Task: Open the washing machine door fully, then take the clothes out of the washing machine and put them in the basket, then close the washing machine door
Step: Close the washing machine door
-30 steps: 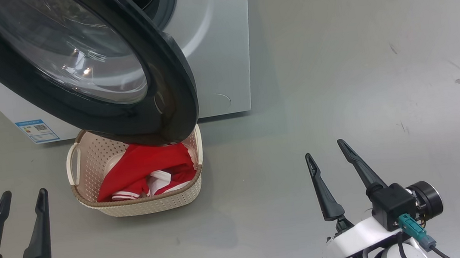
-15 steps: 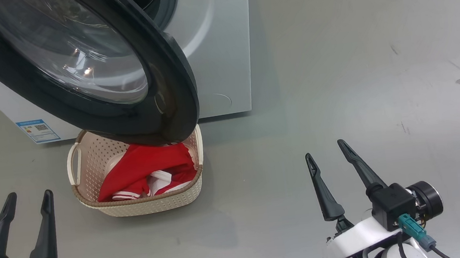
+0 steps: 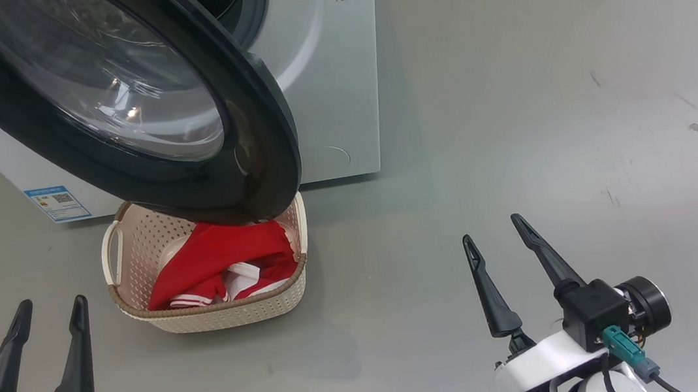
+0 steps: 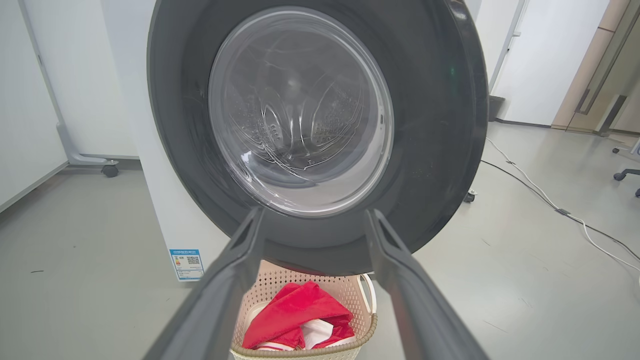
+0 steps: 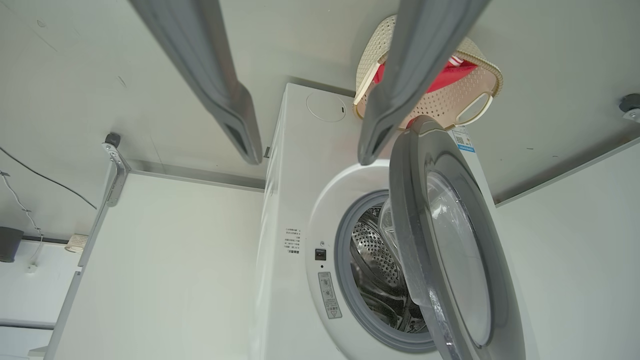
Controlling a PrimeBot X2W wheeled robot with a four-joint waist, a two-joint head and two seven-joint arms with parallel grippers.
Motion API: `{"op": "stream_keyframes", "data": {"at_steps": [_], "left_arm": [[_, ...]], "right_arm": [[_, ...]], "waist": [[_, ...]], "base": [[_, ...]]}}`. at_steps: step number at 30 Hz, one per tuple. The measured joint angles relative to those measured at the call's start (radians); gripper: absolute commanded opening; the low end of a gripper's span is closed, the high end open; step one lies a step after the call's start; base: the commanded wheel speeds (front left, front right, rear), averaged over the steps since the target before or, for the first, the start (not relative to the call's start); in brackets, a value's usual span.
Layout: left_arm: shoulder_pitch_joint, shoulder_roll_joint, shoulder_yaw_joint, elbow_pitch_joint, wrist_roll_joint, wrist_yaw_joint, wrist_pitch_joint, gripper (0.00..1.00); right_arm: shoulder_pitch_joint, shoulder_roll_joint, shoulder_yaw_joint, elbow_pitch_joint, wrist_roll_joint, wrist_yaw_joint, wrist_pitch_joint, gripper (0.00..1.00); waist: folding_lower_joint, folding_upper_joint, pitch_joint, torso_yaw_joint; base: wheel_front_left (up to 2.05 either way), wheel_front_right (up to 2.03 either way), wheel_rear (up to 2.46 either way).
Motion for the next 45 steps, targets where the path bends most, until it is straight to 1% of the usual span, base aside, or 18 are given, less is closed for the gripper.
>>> {"op": "stream_keyframes", "data": {"at_steps": [15, 16, 17, 18, 24, 27, 33, 36, 40, 41, 45], "left_arm": [[0.005, -0.010, -0.008, -0.001, 0.016, 0.000, 0.000, 1.00], [0.005, -0.011, -0.009, -0.002, 0.016, 0.000, 0.000, 1.00], [0.005, -0.011, -0.009, -0.002, 0.017, 0.000, 0.000, 1.00], [0.005, -0.011, -0.010, -0.002, 0.018, 0.000, 0.000, 1.00], [0.005, -0.011, -0.014, -0.012, 0.017, 0.000, 0.000, 1.00], [0.005, -0.011, -0.013, -0.021, 0.017, 0.000, 0.000, 1.00], [0.003, -0.005, -0.013, -0.040, 0.005, 0.000, 0.000, 1.00], [-0.002, 0.000, -0.012, -0.049, -0.002, 0.000, 0.000, 1.00], [-0.021, 0.006, -0.014, -0.061, -0.015, 0.000, 0.000, 1.00], [-0.021, 0.006, -0.014, -0.061, -0.015, 0.000, 0.000, 1.00], [-0.049, 0.009, -0.025, -0.076, -0.034, 0.000, 0.000, 1.00]], "right_arm": [[0.000, 0.000, 0.002, 0.005, -0.006, 0.000, 0.000, 1.00], [-0.001, 0.000, 0.004, 0.002, -0.006, 0.000, 0.000, 0.89], [-0.001, 0.000, 0.007, -0.002, -0.007, 0.000, 0.000, 0.13], [-0.002, 0.000, 0.011, -0.005, -0.008, 0.000, 0.000, 0.00], [-0.018, -0.002, 0.037, -0.019, -0.015, 0.000, 0.000, 0.00], [-0.046, -0.003, 0.064, -0.028, -0.042, 0.000, 0.000, 0.00], [-0.142, -0.007, 0.169, -0.031, -0.103, 0.002, 0.000, 0.00], [-0.203, -0.009, 0.220, -0.025, -0.120, 0.014, 0.000, 0.00], [-0.285, -0.012, 0.288, 0.013, -0.147, 0.037, 0.020, 0.00], [-0.285, -0.012, 0.288, 0.013, -0.147, 0.037, 0.020, 0.00], [-0.361, -0.014, 0.340, 0.034, -0.160, 0.046, 0.046, 0.00]], "waist": [[0.0000, 0.0000, -0.015, -0.001], [0.0000, 0.0000, -0.015, -0.001], [0.0000, 0.0000, -0.015, -0.001], [0.0000, 0.0000, -0.015, 0.000], [0.0000, 0.0000, 0.004, 0.007], [0.0000, 0.0000, 0.019, 0.014], [0.0000, 0.0000, 0.058, 0.031], [0.0000, 0.0000, 0.084, 0.041], [0.0000, 0.0000, 0.121, 0.056], [0.0000, 0.0000, 0.121, 0.056], [0.0000, 0.0000, 0.160, 0.073]], "base": [[0.00, 0.00, 0.00], [0.00, 0.00, 0.00], [0.00, 0.00, 0.00], [0.00, 0.00, 0.00], [0.00, 0.00, 0.00], [0.00, 0.00, 0.00], [0.00, 0.00, 0.00], [0.00, 0.00, 0.00], [0.00, 0.00, 0.00], [0.00, 0.00, 0.00], [0.00, 0.00, 0.00]]}}
